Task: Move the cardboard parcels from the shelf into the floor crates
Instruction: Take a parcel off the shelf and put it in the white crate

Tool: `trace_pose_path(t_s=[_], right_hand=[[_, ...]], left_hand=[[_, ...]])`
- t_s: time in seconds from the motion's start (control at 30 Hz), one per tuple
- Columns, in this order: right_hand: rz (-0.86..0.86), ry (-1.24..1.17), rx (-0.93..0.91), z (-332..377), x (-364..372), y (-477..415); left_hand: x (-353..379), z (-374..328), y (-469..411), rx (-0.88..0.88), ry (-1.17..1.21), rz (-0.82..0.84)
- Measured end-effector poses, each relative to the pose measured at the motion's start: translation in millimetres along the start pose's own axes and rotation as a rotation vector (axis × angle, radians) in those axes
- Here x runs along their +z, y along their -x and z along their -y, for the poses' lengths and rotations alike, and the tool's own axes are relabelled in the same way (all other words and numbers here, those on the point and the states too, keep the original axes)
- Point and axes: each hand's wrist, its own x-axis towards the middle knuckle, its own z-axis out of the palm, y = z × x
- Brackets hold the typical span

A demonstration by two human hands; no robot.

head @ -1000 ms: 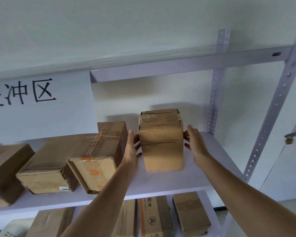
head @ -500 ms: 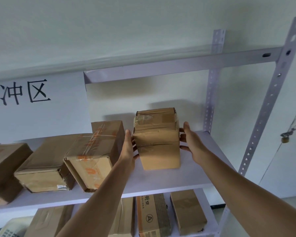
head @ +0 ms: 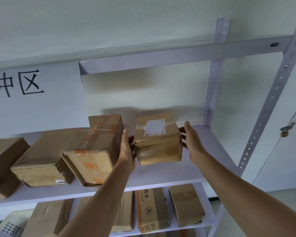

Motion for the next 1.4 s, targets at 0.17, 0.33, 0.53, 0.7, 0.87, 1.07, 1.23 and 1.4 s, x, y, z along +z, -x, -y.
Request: trace_pose_path(t_s=[0.17,0.33,0.53,0.7,0.87,1.07,1.23,1.4], right_hand=[[-0.021,0.072,0.047,-24.0,-3.3,2.6],[-0.016,0.103,0.066,-35.2,-3.7,1.7],[0.076,0.022,0.143,-39.1,2.1,3.8],[0.162,-0.085,-0.051,-38.1,-1.7,11.5],[0.181,-0.195,-0.13,-28.3,-6.6,18.6],[0.201,-0.213,-0.146,-17.7,-19.3,31.5],[0.234,-0.225,-0.147,-12.6,-29.0,52.2],[0.265,-0.25,-0.143,-8.8,-34.9,79.2]], left_hand=[[-4.5,21.7,-0.1,-0.048,0.018,-0.04],[0.0,25.9,-0.9,-0.057,-0.05,-0.022],[2.5,26.7,2.7,0.006,-0.094,0.155],[1.8,18.0,12.9,0.137,-0.096,0.267],[15.5,6.1,29.2,0.239,-0.157,0.332],[27.1,-0.3,59.7,0.282,-0.161,0.344],[33.5,0.8,94.5,0.293,-0.113,0.317],[33.4,5.0,128.3,0.328,-0.094,0.279]])
